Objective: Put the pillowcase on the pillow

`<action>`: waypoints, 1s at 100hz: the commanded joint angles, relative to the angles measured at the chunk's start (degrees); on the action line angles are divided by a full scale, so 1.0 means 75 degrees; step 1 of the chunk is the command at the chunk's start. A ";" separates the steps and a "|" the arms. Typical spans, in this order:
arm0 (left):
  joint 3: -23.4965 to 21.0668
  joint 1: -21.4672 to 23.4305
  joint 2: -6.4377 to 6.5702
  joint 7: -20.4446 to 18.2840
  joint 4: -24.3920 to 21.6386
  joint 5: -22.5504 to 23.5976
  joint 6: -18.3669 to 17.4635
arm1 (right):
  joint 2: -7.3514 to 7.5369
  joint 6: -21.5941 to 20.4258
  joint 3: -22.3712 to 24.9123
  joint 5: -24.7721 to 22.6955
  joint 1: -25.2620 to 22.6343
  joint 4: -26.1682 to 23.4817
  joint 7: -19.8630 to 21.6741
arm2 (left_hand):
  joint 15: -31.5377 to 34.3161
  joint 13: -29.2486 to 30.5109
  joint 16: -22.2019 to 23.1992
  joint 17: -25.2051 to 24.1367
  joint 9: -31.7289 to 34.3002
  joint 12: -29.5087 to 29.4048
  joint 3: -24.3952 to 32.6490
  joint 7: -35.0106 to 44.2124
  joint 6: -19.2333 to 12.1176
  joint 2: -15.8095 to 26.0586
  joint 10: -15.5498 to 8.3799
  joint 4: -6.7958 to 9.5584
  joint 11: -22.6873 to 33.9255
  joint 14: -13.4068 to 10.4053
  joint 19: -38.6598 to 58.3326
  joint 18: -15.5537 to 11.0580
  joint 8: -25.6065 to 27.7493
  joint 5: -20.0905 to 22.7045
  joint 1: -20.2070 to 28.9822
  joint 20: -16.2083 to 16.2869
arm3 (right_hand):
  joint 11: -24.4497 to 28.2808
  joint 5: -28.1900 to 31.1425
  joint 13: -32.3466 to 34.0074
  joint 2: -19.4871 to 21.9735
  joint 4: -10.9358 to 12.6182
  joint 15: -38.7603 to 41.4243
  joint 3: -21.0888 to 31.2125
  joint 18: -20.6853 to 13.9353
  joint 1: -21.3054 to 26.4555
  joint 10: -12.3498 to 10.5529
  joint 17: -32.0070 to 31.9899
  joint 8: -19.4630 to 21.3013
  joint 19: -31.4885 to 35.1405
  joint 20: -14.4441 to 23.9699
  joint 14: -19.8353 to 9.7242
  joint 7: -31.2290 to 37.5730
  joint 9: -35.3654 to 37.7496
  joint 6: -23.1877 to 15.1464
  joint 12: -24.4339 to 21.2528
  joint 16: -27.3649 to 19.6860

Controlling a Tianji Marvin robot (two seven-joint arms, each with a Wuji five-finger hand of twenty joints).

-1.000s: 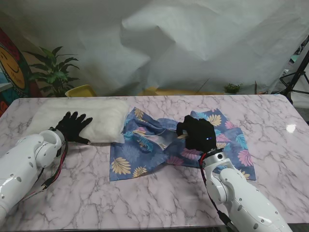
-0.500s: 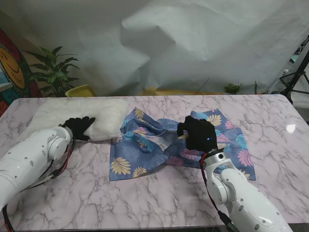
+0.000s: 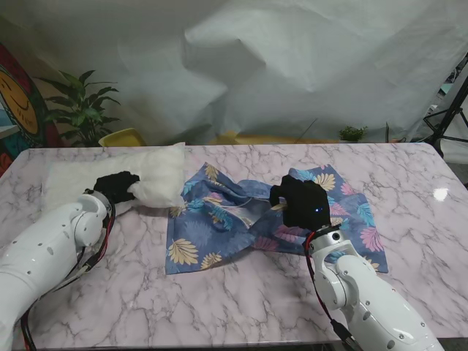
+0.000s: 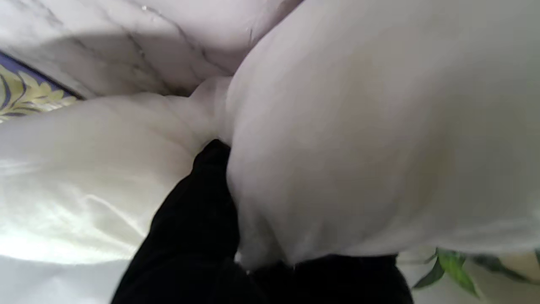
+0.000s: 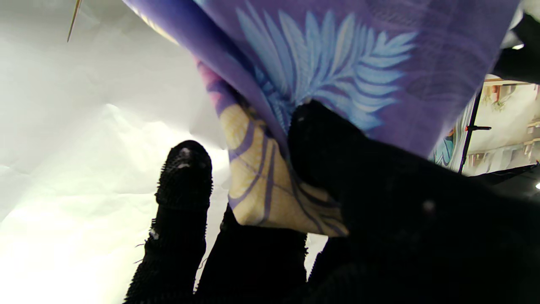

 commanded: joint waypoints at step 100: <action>-0.1514 0.1177 -0.0167 0.1931 -0.2692 0.1455 -0.4219 | 0.0011 0.0074 0.0023 0.0002 -0.0056 -0.0092 0.0130 | 0.0202 0.1598 0.1419 0.0849 0.3559 0.1832 0.4231 0.3691 -0.1313 -0.0764 -0.1687 -0.0456 0.1644 -0.0233 0.1614 -0.1059 0.4170 0.2416 0.0586 0.0026 | 0.0108 0.0076 0.0218 0.0044 -0.0163 0.0281 0.0186 -0.0016 -0.0154 -0.0108 -0.0066 0.0036 -0.0020 -0.0020 0.0020 0.0161 0.0174 -0.0416 -0.0009 0.0206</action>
